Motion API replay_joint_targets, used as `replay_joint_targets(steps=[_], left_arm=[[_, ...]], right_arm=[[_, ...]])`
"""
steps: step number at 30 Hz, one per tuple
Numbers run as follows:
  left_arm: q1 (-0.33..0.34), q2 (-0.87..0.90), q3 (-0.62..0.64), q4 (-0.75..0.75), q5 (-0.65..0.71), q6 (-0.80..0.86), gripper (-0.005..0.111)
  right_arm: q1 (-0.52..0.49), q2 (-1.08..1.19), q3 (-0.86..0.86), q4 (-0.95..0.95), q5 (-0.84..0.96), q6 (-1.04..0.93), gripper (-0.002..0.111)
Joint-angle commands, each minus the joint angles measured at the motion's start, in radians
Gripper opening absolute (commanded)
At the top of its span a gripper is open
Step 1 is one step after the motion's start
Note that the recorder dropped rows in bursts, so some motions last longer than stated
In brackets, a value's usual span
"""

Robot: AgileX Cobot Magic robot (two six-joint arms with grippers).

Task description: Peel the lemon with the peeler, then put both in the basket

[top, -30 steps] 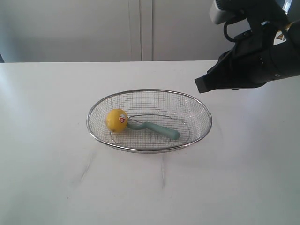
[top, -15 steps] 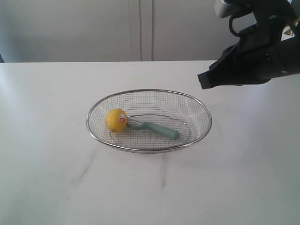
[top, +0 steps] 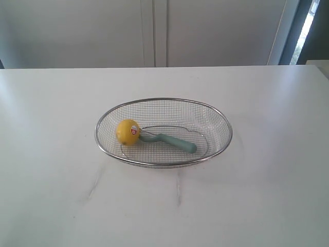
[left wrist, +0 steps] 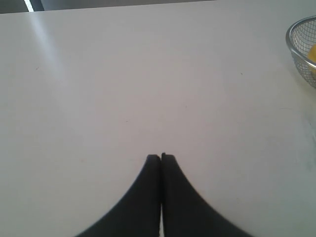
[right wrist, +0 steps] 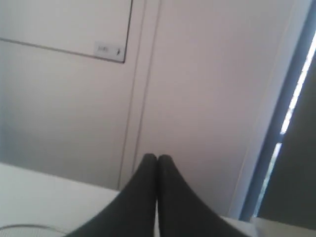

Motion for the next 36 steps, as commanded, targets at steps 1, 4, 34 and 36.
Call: replay_joint_targets(steps=[1,4,34,36], left_arm=[[0.003,-0.005,0.004,-0.010,0.003,0.001,0.001],[0.003,-0.005,0.004,-0.010,0.003,0.001,0.001],[0.003,-0.005,0.004,-0.010,0.003,0.001,0.001],[0.003,-0.005,0.004,-0.010,0.003,0.001,0.001]], right_arm=[[-0.044,-0.146,-0.002,0.002,-0.004,-0.002,0.000],[-0.044,-0.212,-0.002,0.002,-0.001,-0.002,0.000],[-0.044,-0.364,0.648,0.007,-0.091,-0.002,0.000],[-0.044,-0.408,0.694,0.007,-0.091,-0.002,0.000]])
